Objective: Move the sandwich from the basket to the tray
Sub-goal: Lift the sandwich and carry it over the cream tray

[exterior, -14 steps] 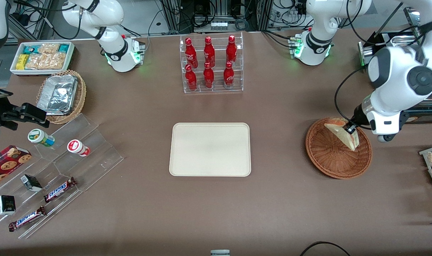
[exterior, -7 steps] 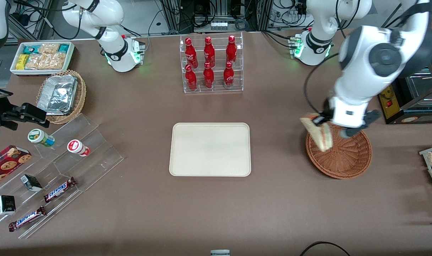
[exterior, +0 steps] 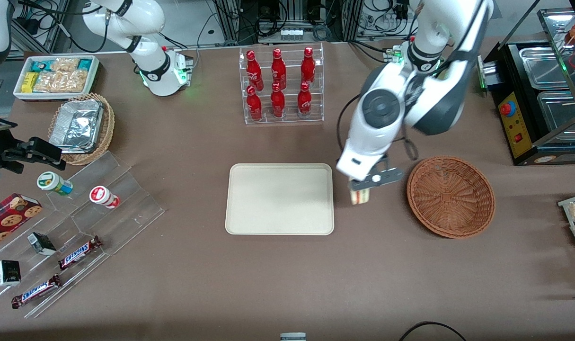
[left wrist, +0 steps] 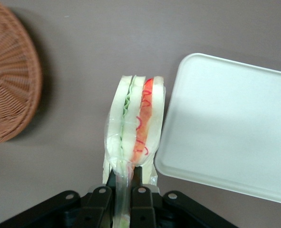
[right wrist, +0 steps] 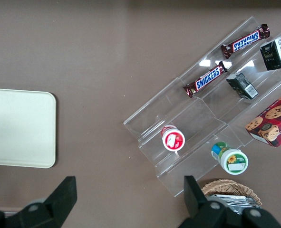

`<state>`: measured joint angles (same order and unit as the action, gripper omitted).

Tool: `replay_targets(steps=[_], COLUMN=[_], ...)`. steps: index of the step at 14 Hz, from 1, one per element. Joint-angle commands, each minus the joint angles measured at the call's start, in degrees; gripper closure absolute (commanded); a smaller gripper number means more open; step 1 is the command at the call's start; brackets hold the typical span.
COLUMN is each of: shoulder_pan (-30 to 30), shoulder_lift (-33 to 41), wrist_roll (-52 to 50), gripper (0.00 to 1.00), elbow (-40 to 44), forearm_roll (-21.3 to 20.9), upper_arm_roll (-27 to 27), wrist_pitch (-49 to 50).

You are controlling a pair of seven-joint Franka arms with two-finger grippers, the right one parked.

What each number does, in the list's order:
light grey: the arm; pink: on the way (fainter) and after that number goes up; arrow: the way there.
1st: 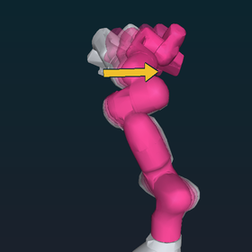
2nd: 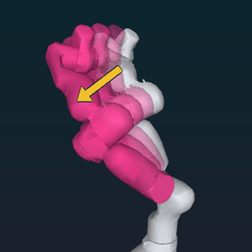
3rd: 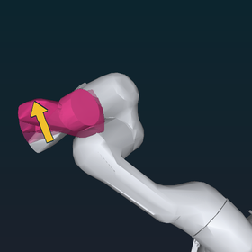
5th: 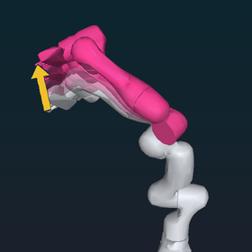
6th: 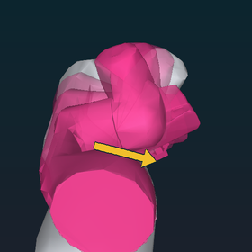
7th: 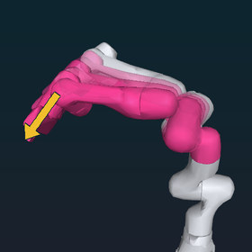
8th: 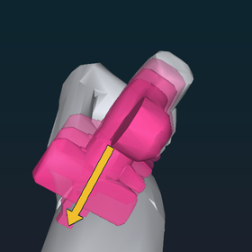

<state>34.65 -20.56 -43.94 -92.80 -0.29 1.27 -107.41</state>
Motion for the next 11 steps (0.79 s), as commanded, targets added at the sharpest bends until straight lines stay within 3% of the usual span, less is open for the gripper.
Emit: replay_targets(steps=[1,5,11], shoulder_pan=[3.92,6.04,7.54], shoulder_lift=[-6.93,-12.48,-15.83], wrist_roll=[1.4,1.49,0.61], gripper=[0.87,0.84,0.84], elbow=[4.55,3.85,3.68], forearm_roll=[-0.41,-0.67,-0.67], upper_arm_roll=[0.93,0.93,1.1], wrist_pitch=[-4.62,-15.35,-19.41])
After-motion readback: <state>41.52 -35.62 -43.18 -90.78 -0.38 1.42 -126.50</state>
